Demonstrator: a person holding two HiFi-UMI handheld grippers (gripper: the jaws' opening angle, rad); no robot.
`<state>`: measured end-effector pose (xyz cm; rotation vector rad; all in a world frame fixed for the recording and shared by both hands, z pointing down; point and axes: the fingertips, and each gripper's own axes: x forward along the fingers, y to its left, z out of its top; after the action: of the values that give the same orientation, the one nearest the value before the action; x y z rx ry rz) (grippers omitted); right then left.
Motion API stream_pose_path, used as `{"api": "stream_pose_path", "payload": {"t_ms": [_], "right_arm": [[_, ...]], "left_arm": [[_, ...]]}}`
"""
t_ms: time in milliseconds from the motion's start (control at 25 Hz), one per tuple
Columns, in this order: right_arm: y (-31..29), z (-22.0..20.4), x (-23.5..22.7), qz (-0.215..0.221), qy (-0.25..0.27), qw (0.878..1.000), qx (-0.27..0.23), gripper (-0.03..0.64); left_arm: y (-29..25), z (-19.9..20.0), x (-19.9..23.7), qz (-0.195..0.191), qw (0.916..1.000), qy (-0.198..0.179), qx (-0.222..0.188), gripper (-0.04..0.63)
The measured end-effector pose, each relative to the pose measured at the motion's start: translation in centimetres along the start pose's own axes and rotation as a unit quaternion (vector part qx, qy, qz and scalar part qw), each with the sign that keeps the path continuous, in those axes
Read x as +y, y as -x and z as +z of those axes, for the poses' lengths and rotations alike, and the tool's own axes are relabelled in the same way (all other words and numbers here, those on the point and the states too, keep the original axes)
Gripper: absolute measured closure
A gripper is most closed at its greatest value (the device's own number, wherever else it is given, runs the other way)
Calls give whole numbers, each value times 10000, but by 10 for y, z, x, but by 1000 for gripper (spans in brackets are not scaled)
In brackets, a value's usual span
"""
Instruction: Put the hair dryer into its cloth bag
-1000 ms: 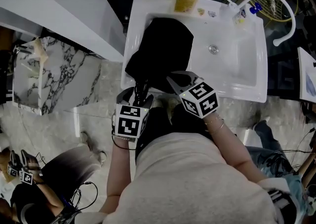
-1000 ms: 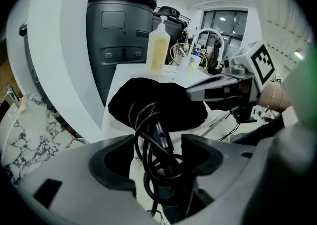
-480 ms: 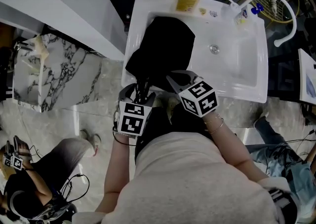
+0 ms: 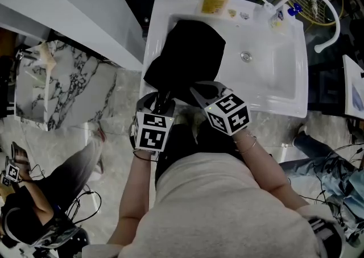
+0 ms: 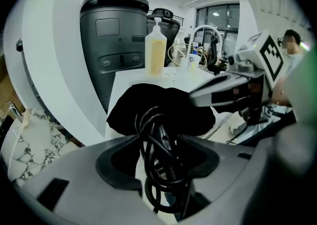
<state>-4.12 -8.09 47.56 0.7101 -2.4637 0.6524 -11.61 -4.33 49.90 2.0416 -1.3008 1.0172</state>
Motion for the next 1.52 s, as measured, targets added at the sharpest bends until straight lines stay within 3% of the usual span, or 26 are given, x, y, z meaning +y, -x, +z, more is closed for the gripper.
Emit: {"api": "stream_pose_path", "payload": {"t_ms": [240,760,1000,1320,1520], "right_arm": [[0,1,2,86,-47,10000,-19,604],[-2,2,6,208,-51,9998,3,604],[-1,0,3,218,-69,9997,29,604],[2,-1,1,240,-30,9997,47,604],[2,-1,0,274,-25,9996,39,604]], "left_arm": [[-9,22,2,-37,9998,-38,-214,368],[-38,40,-4,34,9997,-246,8,365],[-40,42,-8,142,9991,-384,-104,365],[-12,36,-8,191,9987,-122,-453,348],[0,28,-12,132,9990,10,-435,348]]}}
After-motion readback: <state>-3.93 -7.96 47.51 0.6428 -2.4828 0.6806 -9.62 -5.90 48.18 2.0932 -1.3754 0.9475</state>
